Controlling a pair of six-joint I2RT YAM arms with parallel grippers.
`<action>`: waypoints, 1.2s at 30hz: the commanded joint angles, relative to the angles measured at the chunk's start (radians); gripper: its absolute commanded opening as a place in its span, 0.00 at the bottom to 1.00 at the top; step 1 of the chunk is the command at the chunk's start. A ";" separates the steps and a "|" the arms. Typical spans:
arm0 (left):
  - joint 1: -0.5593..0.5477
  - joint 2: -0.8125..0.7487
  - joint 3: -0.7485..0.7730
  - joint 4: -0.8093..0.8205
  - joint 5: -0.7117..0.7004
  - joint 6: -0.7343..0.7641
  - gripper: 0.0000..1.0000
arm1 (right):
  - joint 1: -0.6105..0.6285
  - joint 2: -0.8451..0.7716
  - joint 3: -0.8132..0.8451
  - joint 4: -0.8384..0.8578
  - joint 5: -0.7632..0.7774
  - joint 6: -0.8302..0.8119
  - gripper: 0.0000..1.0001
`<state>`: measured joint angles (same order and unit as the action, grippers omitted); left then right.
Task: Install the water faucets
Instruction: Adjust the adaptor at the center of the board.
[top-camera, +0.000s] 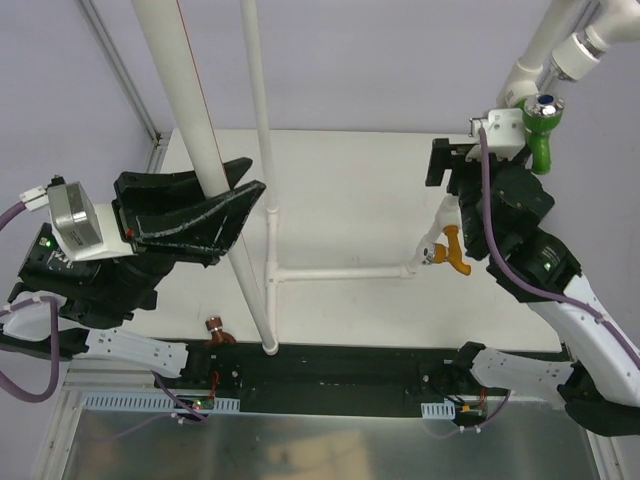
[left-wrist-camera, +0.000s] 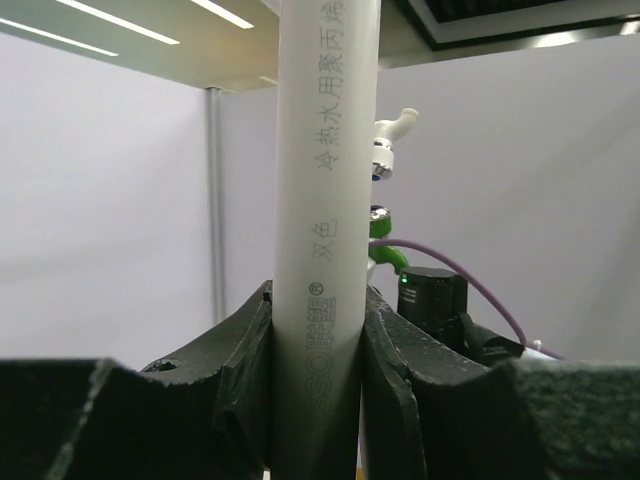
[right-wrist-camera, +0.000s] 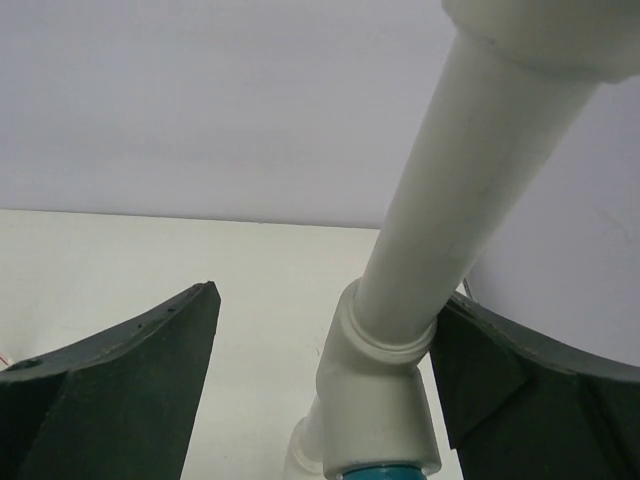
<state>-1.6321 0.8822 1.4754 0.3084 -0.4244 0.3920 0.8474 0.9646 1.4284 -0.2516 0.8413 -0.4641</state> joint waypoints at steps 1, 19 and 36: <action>0.084 -0.009 -0.064 -0.192 -0.278 -0.097 0.00 | 0.036 0.147 0.148 -0.005 0.161 0.193 0.88; 0.184 0.040 -0.072 -0.241 -0.183 -0.229 0.00 | 0.243 0.545 0.257 0.848 0.490 -0.432 0.88; 0.517 0.034 -0.118 -0.304 0.050 -0.470 0.00 | 0.389 0.602 0.189 1.144 0.490 -0.432 0.88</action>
<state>-1.2167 0.8608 1.4517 0.2749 -0.2687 0.1375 1.2350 1.6821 1.6997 0.9501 1.3334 -0.8845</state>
